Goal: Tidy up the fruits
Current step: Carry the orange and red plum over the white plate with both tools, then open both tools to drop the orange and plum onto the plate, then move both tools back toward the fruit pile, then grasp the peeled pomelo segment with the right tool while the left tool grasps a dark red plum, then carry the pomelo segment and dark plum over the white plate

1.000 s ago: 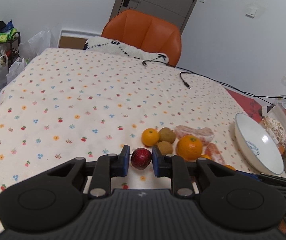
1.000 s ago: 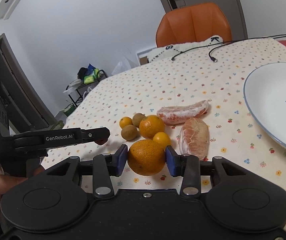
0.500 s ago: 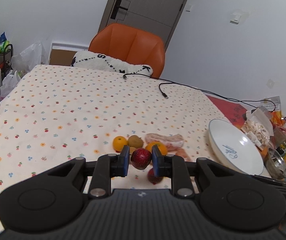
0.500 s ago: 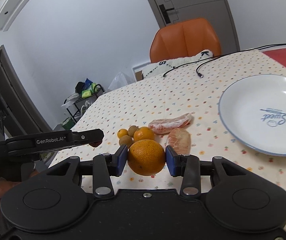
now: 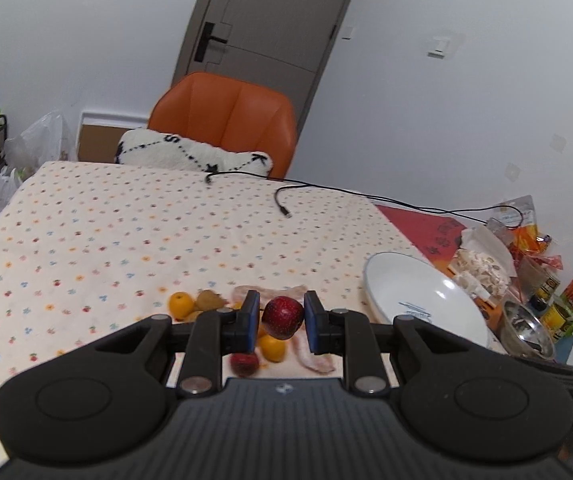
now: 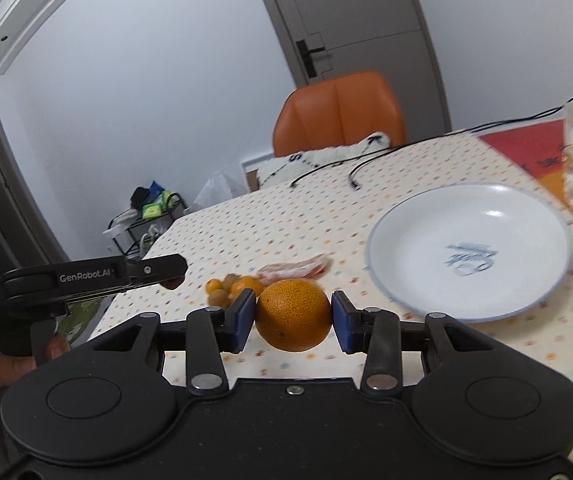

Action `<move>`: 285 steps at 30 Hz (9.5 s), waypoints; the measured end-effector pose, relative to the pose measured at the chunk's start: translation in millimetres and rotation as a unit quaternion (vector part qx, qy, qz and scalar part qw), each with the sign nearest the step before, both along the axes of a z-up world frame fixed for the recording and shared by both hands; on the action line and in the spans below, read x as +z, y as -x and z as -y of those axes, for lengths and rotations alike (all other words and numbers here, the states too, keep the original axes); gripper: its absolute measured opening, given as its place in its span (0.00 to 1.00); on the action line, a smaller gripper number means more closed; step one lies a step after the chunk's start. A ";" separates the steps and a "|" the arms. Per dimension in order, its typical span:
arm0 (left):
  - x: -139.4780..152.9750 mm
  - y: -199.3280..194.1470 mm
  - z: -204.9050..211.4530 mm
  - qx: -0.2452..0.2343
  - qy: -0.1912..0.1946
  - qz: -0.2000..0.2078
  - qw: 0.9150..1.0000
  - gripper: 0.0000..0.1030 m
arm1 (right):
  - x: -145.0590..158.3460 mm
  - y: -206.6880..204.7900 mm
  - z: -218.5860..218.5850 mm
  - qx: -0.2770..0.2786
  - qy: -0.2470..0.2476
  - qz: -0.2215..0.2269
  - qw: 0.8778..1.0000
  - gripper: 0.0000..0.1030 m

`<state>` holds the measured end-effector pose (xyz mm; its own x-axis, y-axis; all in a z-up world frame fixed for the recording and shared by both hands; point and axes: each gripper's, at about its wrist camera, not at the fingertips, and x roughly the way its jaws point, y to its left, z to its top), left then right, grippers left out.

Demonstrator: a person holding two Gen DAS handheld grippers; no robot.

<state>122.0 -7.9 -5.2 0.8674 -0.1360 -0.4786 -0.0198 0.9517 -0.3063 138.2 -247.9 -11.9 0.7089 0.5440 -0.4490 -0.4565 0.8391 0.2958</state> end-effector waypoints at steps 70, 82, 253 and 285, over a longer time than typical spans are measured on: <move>-48.1 -116.8 154.3 -0.131 -0.012 -0.067 0.989 0.25 | -27.4 -61.1 114.9 -0.102 0.006 -0.029 0.994 0.38; -34.8 -94.2 130.8 -0.104 -0.015 -0.059 0.993 0.48 | -22.5 -65.6 98.9 -0.100 0.019 -0.016 0.995 0.44; -25.4 -15.9 12.1 -0.045 0.003 -0.011 0.999 0.22 | -22.1 -36.9 -15.2 -0.012 0.021 0.014 1.000 0.32; -25.9 -64.1 101.7 -0.130 -0.027 -0.013 0.991 0.22 | -28.6 -48.7 80.5 -0.115 -0.001 0.017 0.993 0.32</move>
